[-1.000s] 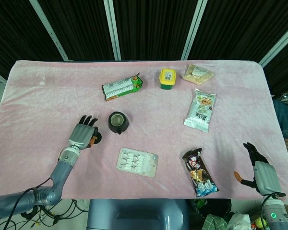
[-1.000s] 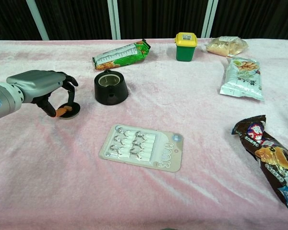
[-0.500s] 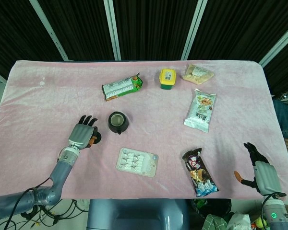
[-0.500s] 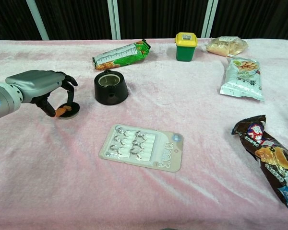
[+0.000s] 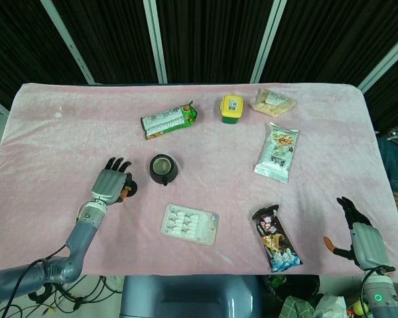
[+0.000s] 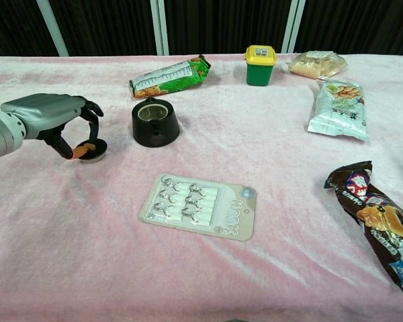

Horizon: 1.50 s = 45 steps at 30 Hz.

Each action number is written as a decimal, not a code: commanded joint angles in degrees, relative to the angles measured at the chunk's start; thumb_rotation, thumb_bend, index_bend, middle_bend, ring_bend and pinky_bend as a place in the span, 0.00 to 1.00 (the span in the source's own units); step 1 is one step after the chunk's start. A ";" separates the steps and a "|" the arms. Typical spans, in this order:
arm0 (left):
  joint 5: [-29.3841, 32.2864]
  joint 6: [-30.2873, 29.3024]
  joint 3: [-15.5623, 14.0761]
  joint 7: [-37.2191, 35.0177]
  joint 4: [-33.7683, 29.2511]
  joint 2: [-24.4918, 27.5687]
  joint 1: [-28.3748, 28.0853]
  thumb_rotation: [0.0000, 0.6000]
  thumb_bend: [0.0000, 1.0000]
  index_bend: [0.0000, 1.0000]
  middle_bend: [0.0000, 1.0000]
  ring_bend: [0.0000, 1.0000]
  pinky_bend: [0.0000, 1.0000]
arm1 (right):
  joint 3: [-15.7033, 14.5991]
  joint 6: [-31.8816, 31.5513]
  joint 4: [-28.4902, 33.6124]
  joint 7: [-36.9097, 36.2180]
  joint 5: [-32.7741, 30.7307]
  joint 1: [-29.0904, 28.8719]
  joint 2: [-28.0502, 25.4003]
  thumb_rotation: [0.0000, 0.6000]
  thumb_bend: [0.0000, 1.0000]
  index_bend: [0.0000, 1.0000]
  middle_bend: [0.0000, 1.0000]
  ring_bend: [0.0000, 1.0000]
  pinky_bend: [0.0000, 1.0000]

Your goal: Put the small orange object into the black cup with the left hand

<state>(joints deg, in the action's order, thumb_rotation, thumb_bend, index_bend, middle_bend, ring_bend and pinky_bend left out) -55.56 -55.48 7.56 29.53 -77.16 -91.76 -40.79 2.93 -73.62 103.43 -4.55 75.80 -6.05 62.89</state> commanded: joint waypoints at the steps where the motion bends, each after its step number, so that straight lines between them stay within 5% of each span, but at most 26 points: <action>1: -0.74 -0.36 0.44 -0.86 -0.56 0.54 0.01 1.00 0.43 0.55 0.14 0.00 0.00 | -0.01 -0.04 0.00 0.09 0.01 0.01 0.04 1.00 0.22 0.05 0.04 0.15 0.16; 10: -8.19 -2.06 2.97 -9.96 -2.61 3.92 -0.29 1.00 0.43 0.56 0.14 0.00 0.00 | -0.07 -0.19 -0.03 0.13 0.12 0.10 0.10 1.00 0.22 0.05 0.04 0.15 0.16; 17: -7.52 1.41 6.71 -13.85 -3.35 6.26 -3.01 1.00 0.43 0.56 0.14 0.00 0.00 | -0.08 -0.05 -0.13 0.44 0.07 -0.02 0.28 1.00 0.22 0.05 0.04 0.15 0.16; 33: 0.08 11.59 8.87 -9.63 7.55 0.09 -12.02 1.00 0.43 0.56 0.14 0.00 0.00 | 0.28 -0.06 0.03 0.09 -0.96 0.13 0.13 1.00 0.22 0.05 0.04 0.15 0.16; 45: 1.78 11.73 8.52 -9.31 9.70 -2.69 -13.69 1.00 0.43 0.57 0.14 0.00 0.00 | 0.20 0.02 0.03 -0.22 -0.66 0.13 -0.03 1.00 0.22 0.05 0.04 0.15 0.16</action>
<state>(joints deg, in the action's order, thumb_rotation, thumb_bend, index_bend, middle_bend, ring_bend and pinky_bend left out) -53.82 -43.72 16.15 20.29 -67.62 -94.28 -54.35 3.13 -73.59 103.47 -4.77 75.14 -5.92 62.86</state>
